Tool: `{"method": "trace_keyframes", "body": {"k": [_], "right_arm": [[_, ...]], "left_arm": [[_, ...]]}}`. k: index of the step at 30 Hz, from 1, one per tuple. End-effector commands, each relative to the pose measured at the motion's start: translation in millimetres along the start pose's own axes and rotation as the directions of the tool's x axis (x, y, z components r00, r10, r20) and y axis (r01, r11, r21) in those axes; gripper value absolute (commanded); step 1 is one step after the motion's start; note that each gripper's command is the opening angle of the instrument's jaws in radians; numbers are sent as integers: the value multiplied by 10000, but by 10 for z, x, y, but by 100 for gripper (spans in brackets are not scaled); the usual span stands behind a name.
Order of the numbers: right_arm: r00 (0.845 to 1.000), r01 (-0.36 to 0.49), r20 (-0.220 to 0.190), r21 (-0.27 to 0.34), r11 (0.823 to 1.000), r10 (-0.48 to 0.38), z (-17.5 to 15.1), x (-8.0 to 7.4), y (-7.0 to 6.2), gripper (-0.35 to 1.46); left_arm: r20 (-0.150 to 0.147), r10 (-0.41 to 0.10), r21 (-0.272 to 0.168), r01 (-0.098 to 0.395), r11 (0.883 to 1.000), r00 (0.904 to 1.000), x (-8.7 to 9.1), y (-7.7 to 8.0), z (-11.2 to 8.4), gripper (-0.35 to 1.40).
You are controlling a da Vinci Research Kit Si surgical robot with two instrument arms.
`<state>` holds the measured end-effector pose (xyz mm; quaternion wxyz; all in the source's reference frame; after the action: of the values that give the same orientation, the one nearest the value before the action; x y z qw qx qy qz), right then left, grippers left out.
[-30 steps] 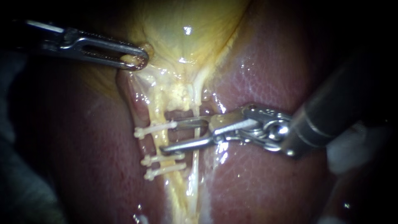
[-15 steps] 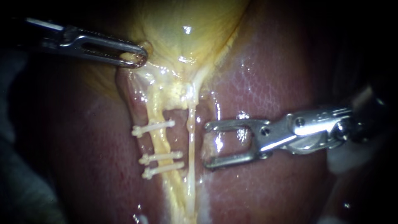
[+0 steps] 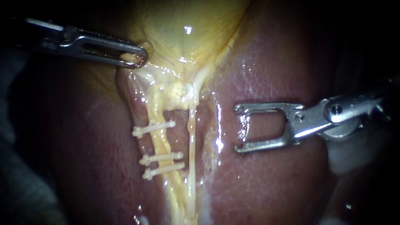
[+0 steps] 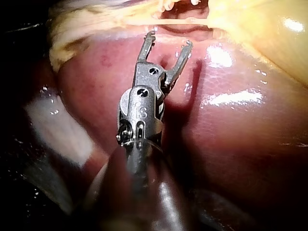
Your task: Going back third clip left tube
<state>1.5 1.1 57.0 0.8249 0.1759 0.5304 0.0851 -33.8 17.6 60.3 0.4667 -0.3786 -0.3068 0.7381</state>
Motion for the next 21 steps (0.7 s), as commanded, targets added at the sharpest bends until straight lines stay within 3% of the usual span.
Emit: {"method": "trace_keyframes", "body": {"k": [1,8,15,21], "right_arm": [[10000,-5,8,-27,10000,5,0,0,0,50],[10000,-3,8,-24,10000,3,0,-1,0,50],[10000,-5,-36,27,10000,5,0,-1,0,50],[10000,-6,-37,30,10000,6,-1,-1,0,50]], "left_arm": [[-10,5,17,-5,10000,10000,-1,0,1,-35],[-88,26,128,-25,9999,10000,-4,0,18,-35],[-11,103,25,-103,9999,9999,-9,-6,54,-35],[13,175,-53,-175,9998,9998,-8,-7,71,-35]]}}
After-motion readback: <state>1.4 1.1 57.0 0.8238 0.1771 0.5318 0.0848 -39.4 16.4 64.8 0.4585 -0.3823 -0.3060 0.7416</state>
